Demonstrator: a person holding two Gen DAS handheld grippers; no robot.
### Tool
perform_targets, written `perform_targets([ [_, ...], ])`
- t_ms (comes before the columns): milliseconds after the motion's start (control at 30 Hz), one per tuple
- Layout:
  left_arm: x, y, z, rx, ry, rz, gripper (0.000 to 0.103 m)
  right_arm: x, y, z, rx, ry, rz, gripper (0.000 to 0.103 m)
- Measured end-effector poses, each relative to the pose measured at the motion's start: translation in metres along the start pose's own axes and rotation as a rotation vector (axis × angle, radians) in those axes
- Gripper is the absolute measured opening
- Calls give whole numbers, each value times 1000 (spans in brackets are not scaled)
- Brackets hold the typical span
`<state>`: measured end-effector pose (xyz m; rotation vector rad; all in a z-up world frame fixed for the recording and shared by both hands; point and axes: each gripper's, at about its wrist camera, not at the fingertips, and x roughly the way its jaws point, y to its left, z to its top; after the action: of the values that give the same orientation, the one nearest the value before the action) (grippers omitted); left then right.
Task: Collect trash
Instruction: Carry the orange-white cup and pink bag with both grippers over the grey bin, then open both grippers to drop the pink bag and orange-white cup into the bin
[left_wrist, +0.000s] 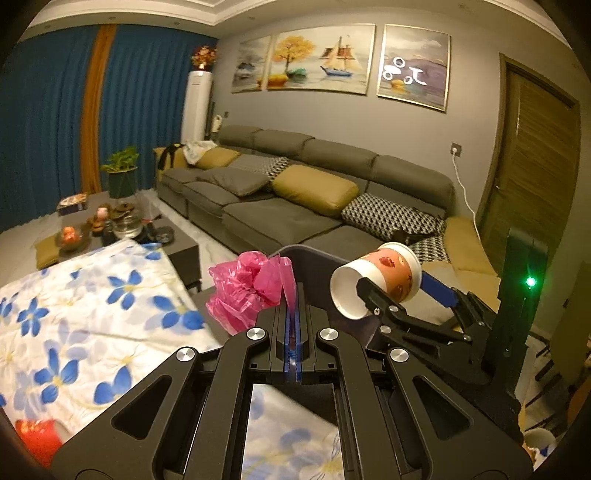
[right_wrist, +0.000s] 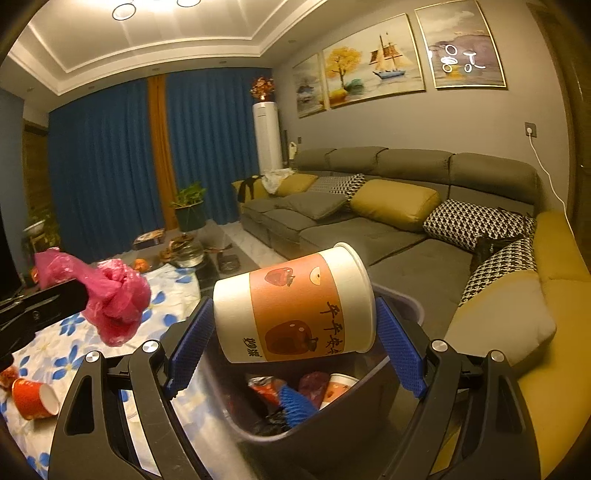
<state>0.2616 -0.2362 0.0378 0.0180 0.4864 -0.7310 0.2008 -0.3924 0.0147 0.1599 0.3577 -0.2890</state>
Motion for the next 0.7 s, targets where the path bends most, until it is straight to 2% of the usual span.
perform_targets([
  [700, 77, -3, 16, 8, 72, -51, 1, 40, -14, -6, 1, 22, -28, 83],
])
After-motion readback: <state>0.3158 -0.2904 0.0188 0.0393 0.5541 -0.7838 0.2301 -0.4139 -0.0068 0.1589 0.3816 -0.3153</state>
